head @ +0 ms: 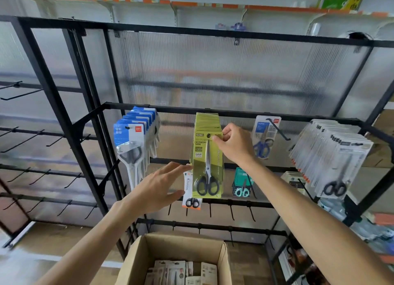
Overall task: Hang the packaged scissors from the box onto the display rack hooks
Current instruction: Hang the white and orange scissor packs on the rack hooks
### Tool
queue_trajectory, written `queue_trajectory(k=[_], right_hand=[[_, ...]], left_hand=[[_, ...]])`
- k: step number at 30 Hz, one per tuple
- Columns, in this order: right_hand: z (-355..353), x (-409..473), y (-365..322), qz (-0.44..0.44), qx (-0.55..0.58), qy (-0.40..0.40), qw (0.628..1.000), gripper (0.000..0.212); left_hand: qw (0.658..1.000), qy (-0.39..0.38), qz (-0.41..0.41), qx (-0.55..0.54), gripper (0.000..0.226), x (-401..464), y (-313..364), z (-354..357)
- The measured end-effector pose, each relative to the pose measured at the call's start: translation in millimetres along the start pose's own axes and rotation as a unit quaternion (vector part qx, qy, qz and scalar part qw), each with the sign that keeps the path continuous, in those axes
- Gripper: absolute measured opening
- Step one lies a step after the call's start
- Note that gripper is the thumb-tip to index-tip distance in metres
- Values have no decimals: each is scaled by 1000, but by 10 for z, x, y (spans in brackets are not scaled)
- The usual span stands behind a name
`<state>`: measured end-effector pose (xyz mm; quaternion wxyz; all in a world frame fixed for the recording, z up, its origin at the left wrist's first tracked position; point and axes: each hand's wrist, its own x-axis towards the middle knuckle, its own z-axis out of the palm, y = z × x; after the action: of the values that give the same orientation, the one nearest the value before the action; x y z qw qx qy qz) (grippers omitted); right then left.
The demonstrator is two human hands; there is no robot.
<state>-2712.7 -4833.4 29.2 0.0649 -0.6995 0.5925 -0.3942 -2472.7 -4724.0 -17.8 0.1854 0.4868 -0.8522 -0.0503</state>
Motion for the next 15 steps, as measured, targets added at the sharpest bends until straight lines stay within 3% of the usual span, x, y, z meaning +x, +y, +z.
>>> queue_trajectory(k=[15], right_hand=[[68, 82, -64, 24, -48, -11, 999, 44]], left_hand=[[999, 36, 2, 11, 69, 132, -89, 66]])
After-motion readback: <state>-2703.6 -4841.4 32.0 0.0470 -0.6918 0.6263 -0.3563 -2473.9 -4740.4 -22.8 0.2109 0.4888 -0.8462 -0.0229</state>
